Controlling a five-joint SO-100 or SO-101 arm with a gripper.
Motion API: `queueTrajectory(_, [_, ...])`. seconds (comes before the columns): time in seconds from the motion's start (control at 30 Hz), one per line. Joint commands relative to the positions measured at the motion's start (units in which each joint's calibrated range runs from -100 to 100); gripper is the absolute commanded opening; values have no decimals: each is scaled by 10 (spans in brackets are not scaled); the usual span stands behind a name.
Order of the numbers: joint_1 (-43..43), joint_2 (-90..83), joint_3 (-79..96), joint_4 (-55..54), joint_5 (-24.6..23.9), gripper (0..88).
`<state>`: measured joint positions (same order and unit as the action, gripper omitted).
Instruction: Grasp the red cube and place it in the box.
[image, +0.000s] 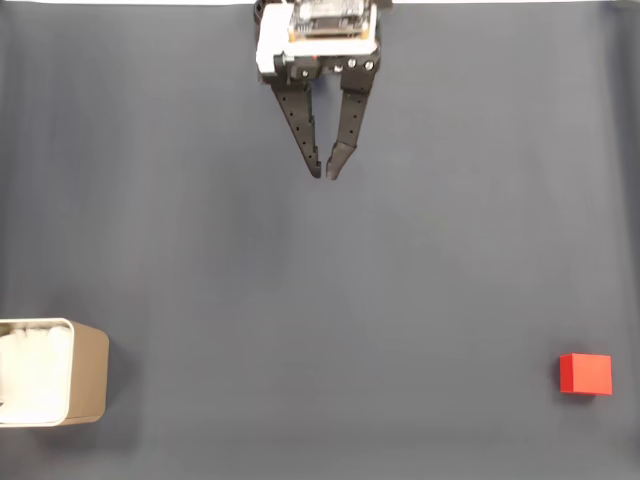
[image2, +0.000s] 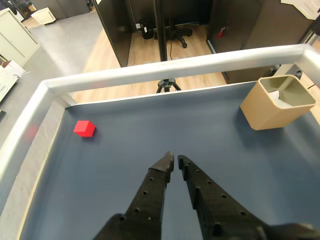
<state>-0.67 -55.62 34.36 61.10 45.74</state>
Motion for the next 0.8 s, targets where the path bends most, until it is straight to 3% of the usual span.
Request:
queueTrajectory(0.0, [-3,54,-97,17,12,0])
queueTrajectory(0.77, [-54,259,-280,53,51,0])
